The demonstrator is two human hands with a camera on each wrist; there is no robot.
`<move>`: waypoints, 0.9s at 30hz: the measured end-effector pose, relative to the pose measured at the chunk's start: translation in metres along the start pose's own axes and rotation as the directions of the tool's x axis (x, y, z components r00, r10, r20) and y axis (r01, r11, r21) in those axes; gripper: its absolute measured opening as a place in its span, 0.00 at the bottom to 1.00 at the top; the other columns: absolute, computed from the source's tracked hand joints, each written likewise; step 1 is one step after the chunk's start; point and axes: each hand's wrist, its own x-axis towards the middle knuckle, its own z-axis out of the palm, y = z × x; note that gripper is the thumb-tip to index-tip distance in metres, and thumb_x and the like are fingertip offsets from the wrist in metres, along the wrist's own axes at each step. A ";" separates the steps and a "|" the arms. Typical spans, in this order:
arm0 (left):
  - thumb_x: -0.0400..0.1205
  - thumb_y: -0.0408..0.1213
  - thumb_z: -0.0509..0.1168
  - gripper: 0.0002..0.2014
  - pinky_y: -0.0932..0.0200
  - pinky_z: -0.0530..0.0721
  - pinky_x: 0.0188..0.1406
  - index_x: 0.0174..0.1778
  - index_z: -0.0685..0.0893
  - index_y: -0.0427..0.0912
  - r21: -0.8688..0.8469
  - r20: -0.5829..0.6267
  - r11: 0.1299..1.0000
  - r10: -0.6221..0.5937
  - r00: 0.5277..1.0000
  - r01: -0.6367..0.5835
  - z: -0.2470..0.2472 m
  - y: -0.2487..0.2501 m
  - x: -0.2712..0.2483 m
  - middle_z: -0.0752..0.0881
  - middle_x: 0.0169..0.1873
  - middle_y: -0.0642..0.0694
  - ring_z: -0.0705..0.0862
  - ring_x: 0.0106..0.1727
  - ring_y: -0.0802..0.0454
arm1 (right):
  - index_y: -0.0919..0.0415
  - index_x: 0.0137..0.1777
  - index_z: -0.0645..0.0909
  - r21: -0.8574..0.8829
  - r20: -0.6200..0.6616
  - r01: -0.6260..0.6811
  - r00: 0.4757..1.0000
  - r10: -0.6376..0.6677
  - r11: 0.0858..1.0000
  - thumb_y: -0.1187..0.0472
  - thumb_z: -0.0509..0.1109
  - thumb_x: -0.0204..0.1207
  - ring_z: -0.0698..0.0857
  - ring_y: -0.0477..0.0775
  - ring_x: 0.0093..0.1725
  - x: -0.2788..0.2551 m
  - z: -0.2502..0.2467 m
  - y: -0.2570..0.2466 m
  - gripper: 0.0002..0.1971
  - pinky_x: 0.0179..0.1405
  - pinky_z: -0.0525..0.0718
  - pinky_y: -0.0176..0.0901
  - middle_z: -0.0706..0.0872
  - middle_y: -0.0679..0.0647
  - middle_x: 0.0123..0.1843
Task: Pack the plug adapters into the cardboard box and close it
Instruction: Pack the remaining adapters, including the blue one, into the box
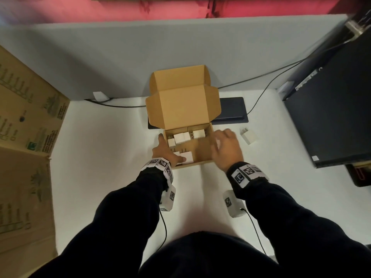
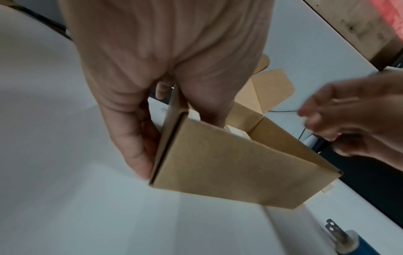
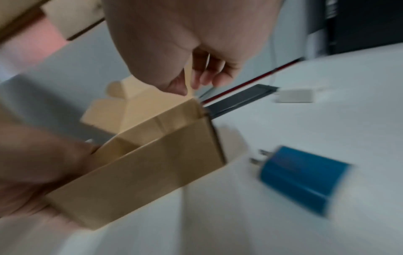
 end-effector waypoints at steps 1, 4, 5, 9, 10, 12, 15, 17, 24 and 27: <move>0.63 0.43 0.88 0.64 0.49 0.84 0.61 0.88 0.52 0.50 0.012 0.001 1.000 0.000 1.000 0.000 -0.001 0.000 0.002 0.79 0.74 0.41 0.82 0.71 0.36 | 0.60 0.56 0.81 0.022 -0.051 -0.062 0.997 0.063 0.998 0.67 0.68 0.72 0.78 0.63 0.58 -0.005 -0.009 0.013 0.13 0.54 0.81 0.51 0.79 0.59 0.55; 0.61 0.45 0.89 0.64 0.48 0.83 0.62 0.87 0.54 0.50 0.033 -0.012 0.999 -0.002 1.000 0.003 -0.001 -0.001 0.005 0.79 0.73 0.41 0.81 0.71 0.36 | 0.54 0.58 0.79 -0.029 0.100 -0.252 0.962 0.254 0.967 0.58 0.73 0.70 0.80 0.62 0.58 -0.022 -0.023 0.052 0.16 0.54 0.83 0.51 0.78 0.56 0.57; 0.61 0.45 0.89 0.63 0.49 0.83 0.61 0.86 0.54 0.50 0.032 -0.008 0.999 -0.003 1.000 0.004 -0.001 0.000 0.004 0.79 0.73 0.41 0.81 0.71 0.36 | 0.52 0.60 0.78 -0.104 0.207 -0.279 0.933 0.295 0.955 0.53 0.75 0.69 0.81 0.62 0.58 -0.030 -0.025 0.061 0.19 0.55 0.84 0.53 0.78 0.56 0.58; 0.62 0.45 0.88 0.61 0.49 0.83 0.58 0.85 0.55 0.50 0.045 -0.005 0.999 -0.007 1.000 0.008 -0.001 -0.001 0.006 0.80 0.71 0.41 0.82 0.70 0.37 | 0.47 0.66 0.75 -0.266 0.404 -0.231 0.854 0.326 0.936 0.43 0.78 0.63 0.79 0.59 0.58 -0.063 -0.015 0.083 0.31 0.55 0.82 0.54 0.74 0.52 0.57; 0.62 0.45 0.88 0.61 0.48 0.84 0.60 0.85 0.55 0.49 0.050 -0.007 0.999 -0.008 1.000 0.009 -0.001 0.000 0.006 0.80 0.72 0.41 0.81 0.70 0.36 | 0.49 0.65 0.75 -0.243 0.401 -0.232 0.860 0.316 0.942 0.46 0.79 0.64 0.81 0.60 0.56 -0.065 -0.011 0.085 0.29 0.51 0.81 0.50 0.75 0.51 0.55; 0.62 0.46 0.88 0.63 0.46 0.84 0.63 0.87 0.53 0.49 0.065 -0.002 0.998 -0.012 1.000 0.012 -0.001 0.000 0.006 0.79 0.74 0.40 0.80 0.72 0.36 | 0.54 0.64 0.78 -0.171 0.366 -0.280 0.872 0.325 0.945 0.54 0.76 0.68 0.84 0.61 0.52 -0.064 -0.005 0.084 0.24 0.47 0.77 0.45 0.80 0.53 0.51; 0.62 0.47 0.88 0.63 0.44 0.84 0.64 0.86 0.54 0.48 0.072 -0.003 0.997 -0.018 1.000 0.018 -0.002 0.002 0.005 0.78 0.74 0.40 0.80 0.72 0.35 | 0.59 0.66 0.79 -0.064 0.241 -0.412 0.878 0.415 0.909 0.59 0.75 0.69 0.83 0.60 0.49 -0.053 -0.008 0.076 0.24 0.49 0.75 0.41 0.86 0.59 0.55; 0.62 0.47 0.88 0.62 0.46 0.84 0.61 0.86 0.55 0.48 0.077 -0.001 0.997 -0.020 1.000 0.020 -0.003 0.002 0.005 0.79 0.73 0.40 0.80 0.71 0.36 | 0.61 0.67 0.79 0.031 0.108 -0.417 0.905 0.412 0.908 0.57 0.77 0.70 0.84 0.62 0.52 -0.044 -0.013 0.067 0.25 0.51 0.78 0.43 0.84 0.60 0.57; 0.62 0.46 0.88 0.56 0.53 0.81 0.55 0.82 0.62 0.49 0.067 0.000 0.998 0.005 1.000 -0.005 -0.004 0.000 0.007 0.81 0.68 0.45 0.83 0.68 0.40 | 0.60 0.72 0.78 0.157 -0.050 -0.101 0.993 0.110 0.982 0.60 0.75 0.72 0.81 0.55 0.52 -0.005 -0.018 -0.005 0.27 0.54 0.82 0.46 0.77 0.54 0.59; 0.60 0.47 0.88 0.57 0.52 0.83 0.58 0.82 0.62 0.50 0.059 -0.009 0.998 0.005 1.000 -0.004 -0.004 -0.002 0.008 0.82 0.69 0.45 0.84 0.68 0.40 | 0.48 0.78 0.68 -0.005 0.197 -0.004 0.980 0.005 1.000 0.61 0.72 0.73 0.79 0.58 0.53 0.006 -0.006 -0.034 0.33 0.54 0.82 0.49 0.79 0.58 0.61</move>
